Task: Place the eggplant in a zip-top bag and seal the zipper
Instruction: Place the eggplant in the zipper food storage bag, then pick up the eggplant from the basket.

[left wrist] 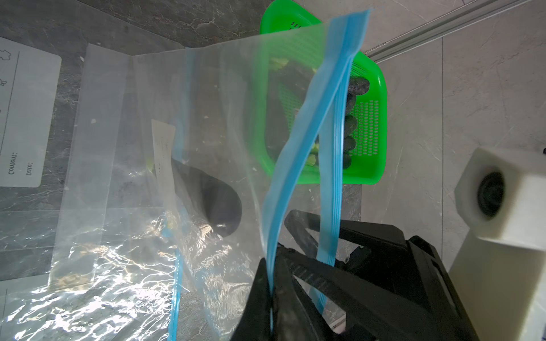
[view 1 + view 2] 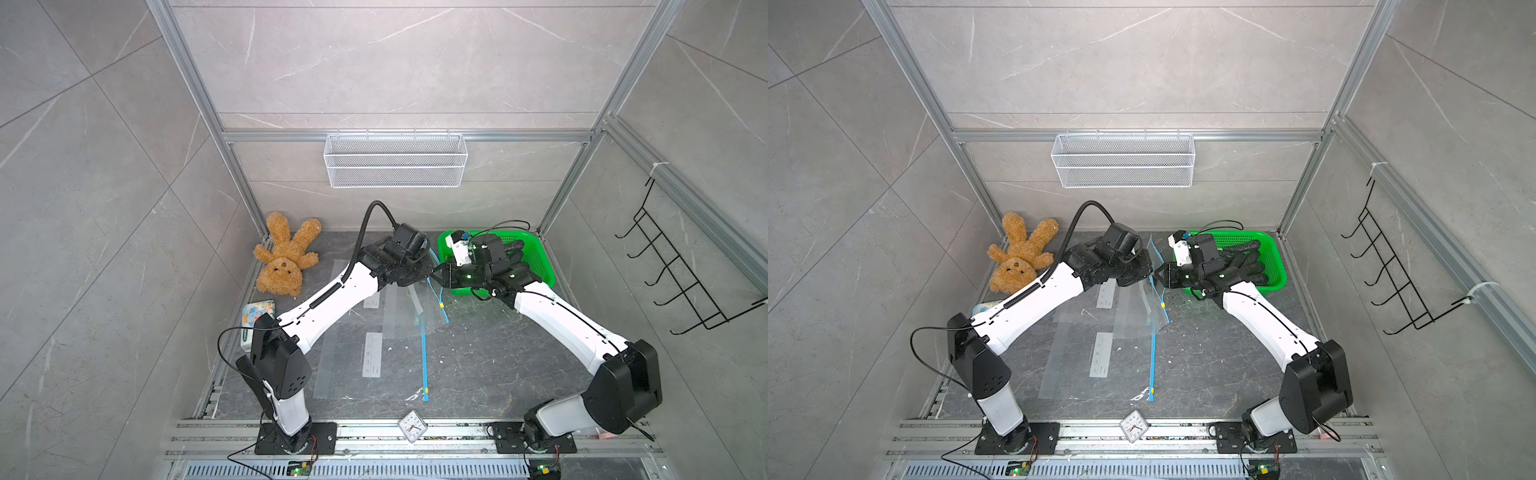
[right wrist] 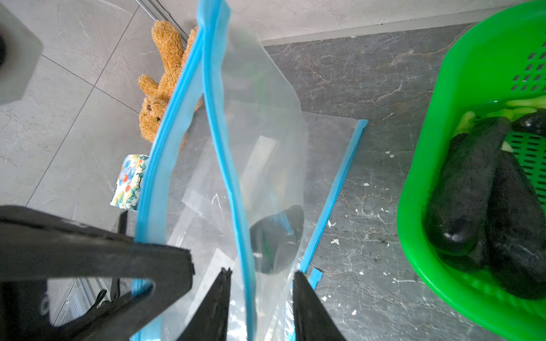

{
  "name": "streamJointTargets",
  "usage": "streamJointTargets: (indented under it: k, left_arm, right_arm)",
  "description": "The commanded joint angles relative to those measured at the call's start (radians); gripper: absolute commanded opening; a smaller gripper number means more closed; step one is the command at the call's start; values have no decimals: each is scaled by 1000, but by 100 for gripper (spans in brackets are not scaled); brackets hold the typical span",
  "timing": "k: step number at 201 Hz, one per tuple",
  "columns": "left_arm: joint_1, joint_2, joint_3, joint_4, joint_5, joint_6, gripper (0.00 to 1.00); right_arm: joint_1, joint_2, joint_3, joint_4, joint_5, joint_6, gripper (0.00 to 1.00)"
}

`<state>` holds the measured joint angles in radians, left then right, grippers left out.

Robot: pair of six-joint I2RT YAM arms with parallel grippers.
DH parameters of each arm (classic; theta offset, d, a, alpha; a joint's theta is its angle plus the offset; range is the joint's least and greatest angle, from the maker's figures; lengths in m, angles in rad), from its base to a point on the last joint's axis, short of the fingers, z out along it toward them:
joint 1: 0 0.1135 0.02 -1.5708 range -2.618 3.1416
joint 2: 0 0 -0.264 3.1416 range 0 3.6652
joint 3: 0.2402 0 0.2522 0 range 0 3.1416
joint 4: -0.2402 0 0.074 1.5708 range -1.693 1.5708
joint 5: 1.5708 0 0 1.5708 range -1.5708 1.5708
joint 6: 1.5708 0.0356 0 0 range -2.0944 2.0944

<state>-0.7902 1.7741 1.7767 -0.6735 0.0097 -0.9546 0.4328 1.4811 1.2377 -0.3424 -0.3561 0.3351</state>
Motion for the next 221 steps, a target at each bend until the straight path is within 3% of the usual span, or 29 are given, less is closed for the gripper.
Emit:
streamJointTargets:
  k: [1, 70, 98, 134, 221]
  left_arm:
    - [3, 12, 56, -29, -22, 39, 0]
    - [7, 25, 55, -69, -55, 56, 0]
    - [8, 39, 56, -63, -40, 59, 0]
    - [10, 58, 62, -43, -20, 62, 0]
    - [13, 100, 98, -32, 15, 67, 0]
  right_arm:
    - [-23, -50, 47, -49, -16, -30, 40]
    - [-286, -48, 68, -6, -376, 116, 62]
    - [-336, 22, 133, -124, -250, 54, 66]
    - [-344, 229, 274, -227, -79, -40, 65]
    - [-332, 593, 480, -222, -25, 36, 63]
